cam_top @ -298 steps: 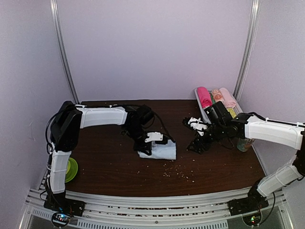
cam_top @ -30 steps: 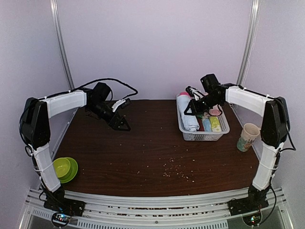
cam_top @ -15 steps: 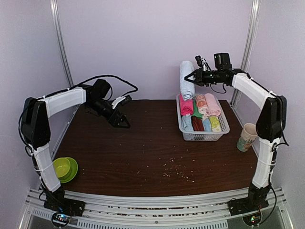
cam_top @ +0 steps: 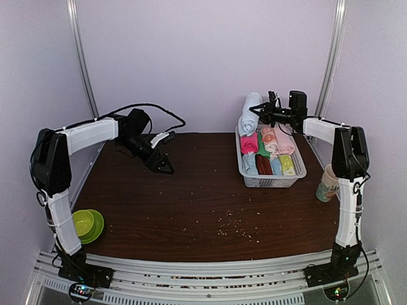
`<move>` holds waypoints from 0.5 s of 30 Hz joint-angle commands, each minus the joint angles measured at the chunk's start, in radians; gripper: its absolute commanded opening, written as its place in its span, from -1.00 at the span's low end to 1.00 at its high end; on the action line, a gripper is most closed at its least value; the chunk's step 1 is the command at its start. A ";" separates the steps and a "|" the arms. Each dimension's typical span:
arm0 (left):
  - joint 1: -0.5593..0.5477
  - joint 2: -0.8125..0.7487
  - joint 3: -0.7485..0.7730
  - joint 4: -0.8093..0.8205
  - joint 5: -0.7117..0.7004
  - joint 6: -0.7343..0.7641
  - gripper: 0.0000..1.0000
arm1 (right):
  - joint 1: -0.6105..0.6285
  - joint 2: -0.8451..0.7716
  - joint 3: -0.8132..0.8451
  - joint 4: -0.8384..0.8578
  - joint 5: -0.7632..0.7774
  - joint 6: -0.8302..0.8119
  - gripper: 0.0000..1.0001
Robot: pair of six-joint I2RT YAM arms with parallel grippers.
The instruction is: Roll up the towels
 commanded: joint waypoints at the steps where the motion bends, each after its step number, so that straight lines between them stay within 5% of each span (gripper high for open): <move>1: 0.002 0.021 0.034 -0.001 0.014 0.016 0.92 | -0.021 -0.049 -0.030 0.265 -0.067 0.174 -1.00; 15: 0.002 0.035 0.032 -0.001 0.029 0.010 0.92 | -0.043 0.097 0.077 0.280 -0.175 0.248 -1.00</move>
